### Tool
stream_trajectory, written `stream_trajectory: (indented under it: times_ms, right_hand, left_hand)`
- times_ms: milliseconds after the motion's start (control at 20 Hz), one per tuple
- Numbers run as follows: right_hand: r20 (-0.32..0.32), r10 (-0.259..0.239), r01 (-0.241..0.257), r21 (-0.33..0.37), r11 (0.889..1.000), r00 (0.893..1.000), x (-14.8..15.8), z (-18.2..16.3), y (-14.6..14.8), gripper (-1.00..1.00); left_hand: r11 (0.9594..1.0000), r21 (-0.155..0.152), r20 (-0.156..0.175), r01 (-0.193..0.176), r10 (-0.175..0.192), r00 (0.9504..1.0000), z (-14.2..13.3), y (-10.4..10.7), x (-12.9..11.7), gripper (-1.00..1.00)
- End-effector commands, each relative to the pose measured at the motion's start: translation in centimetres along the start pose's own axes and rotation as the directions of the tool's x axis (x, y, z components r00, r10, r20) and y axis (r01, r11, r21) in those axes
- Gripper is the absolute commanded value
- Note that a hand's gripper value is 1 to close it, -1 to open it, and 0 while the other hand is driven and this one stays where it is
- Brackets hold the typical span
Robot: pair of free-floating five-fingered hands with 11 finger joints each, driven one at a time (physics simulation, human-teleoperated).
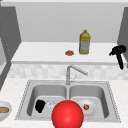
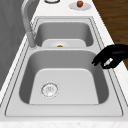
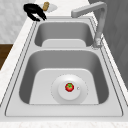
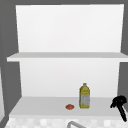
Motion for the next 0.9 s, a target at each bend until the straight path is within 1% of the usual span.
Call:
stream_trajectory:
  times_ms: [0, 350, 850]
  right_hand:
    - [-0.052, -0.051, 0.05, -0.02, 0.999, 0.997, 0.2, 0.9, 2.0, -1.0]
    - [-0.107, -0.054, 0.051, -0.029, 0.998, 0.993, 0.5, 2.4, 5.5, -1.0]
    - [-0.185, -0.048, 0.044, -0.024, 0.999, 0.982, 1.0, 4.5, 10.3, -1.0]
  left_hand:
    - [1.0, 0.0, 0.0, 0.0, 0.0, 1.0, 0.0, 0.0, 0.0, 0.0]
    - [1.0, 0.0, 0.0, 0.0, 0.0, 1.0, 0.0, 0.0, 0.0, 0.0]
    - [1.0, 0.0, 0.0, 0.0, 0.0, 1.0, 0.0, 0.0, 0.0, 0.0]
